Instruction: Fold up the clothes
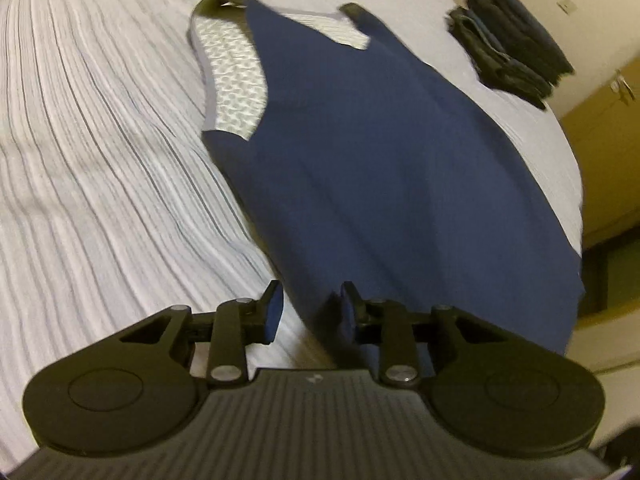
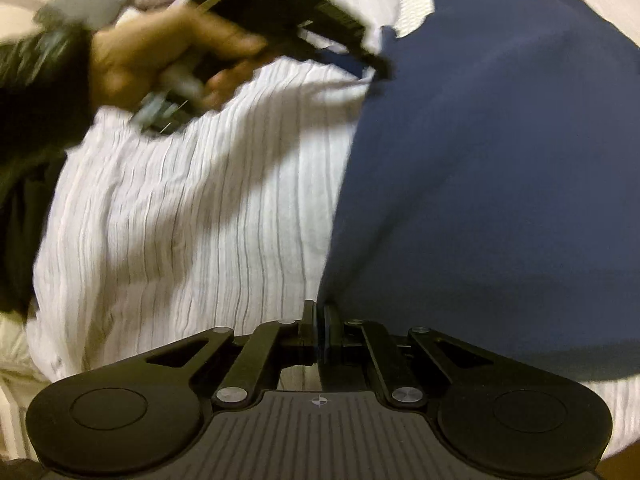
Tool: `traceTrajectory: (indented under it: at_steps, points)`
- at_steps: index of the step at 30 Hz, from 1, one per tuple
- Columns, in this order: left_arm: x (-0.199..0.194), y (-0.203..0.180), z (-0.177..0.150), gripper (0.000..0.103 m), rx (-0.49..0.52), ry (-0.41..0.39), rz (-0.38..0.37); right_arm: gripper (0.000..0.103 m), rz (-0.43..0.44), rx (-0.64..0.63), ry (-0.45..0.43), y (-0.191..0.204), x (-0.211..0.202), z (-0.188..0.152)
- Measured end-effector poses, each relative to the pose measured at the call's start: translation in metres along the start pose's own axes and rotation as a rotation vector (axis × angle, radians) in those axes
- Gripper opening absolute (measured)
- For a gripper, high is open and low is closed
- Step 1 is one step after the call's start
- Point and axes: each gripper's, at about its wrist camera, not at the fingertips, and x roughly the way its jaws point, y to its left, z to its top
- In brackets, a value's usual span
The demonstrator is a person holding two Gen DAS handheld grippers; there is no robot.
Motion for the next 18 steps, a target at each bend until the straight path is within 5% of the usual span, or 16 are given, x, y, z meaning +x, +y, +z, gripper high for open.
traceTrajectory:
  at_steps: [4,5,8,14,18]
  points:
    - [-0.021,-0.037,-0.028,0.028,0.076,0.013,-0.017,0.003,-0.07,0.06,-0.026,-0.025,-0.029,-0.012]
    - [-0.024,-0.049,-0.033,0.029,0.096,0.014,-0.029,0.011,-0.102,0.084,-0.037,-0.035,-0.038,-0.016]
    - [-0.028,-0.094,-0.051,0.032,0.199,0.013,-0.032,0.087,-0.204,0.147,-0.081,-0.071,-0.067,-0.03]
    - [-0.021,-0.171,-0.09,0.038,0.289,0.014,0.016,0.086,-0.337,0.193,-0.168,-0.177,-0.121,-0.038]
    - [-0.019,-0.184,-0.121,0.038,0.066,0.014,0.112,0.086,-0.264,0.379,-0.254,-0.288,-0.145,-0.041]
